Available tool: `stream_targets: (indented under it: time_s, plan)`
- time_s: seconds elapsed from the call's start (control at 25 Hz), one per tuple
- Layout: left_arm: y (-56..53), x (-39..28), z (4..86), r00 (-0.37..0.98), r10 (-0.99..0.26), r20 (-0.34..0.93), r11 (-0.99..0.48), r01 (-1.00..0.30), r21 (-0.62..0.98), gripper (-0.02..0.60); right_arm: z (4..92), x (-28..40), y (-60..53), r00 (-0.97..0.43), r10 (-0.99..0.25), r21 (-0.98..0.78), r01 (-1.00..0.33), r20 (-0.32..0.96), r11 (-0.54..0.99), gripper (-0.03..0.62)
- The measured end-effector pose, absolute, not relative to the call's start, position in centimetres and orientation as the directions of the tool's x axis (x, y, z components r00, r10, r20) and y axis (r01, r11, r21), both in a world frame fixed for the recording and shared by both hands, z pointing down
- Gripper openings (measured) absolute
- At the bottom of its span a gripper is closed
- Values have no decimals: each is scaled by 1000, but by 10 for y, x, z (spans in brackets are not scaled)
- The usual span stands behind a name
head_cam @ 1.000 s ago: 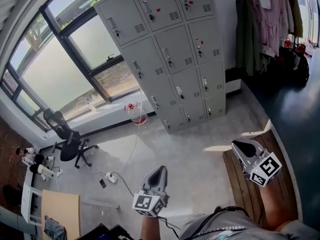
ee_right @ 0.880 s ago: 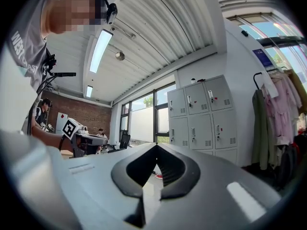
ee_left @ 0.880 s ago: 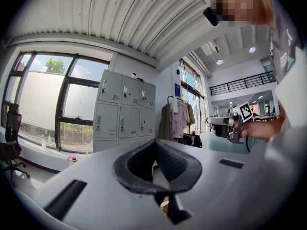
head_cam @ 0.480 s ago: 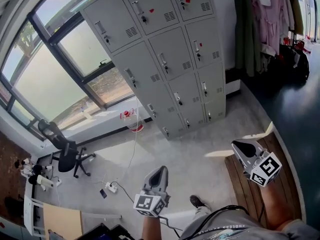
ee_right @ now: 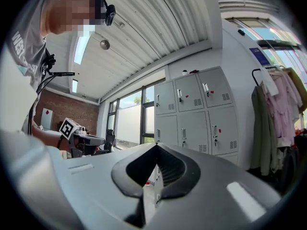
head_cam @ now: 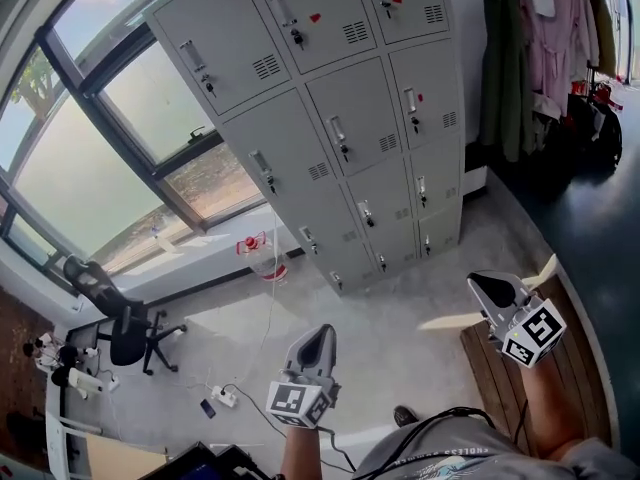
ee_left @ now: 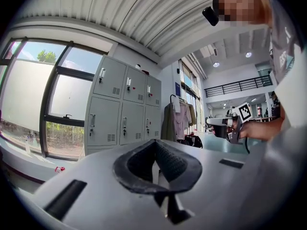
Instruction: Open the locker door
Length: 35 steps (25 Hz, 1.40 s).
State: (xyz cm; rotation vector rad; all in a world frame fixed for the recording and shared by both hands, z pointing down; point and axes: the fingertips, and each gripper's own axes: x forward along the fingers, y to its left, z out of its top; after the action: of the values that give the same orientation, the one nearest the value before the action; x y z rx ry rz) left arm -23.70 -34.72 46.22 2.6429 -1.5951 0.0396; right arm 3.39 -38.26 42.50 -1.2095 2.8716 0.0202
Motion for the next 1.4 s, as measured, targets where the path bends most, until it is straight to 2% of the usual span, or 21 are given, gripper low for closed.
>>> stream_targets:
  time_s: [0.44, 0.76, 1.04, 1.4]
  plan:
    - [-469, -284, 487, 469, -880, 71, -465, -883, 71, 6, 434, -20, -496, -702, -713, -4, -713, -4, 702, -6]
    - [-565, -297, 504, 425, -904, 35, -424, -905, 42, 8, 452, -34, -599, -749, -663, -23, -662, -4, 749, -6]
    - [-638, -306, 547, 388, -919, 70, -385, -922, 46, 8, 465, -42, -670, -775, -632, -41, -632, 17, 774, -6]
    - [-705, -330, 584, 377, -924, 70, -370, -924, 98, 8, 475, -65, -735, -755, -656, -31, -655, 1, 755, -6]
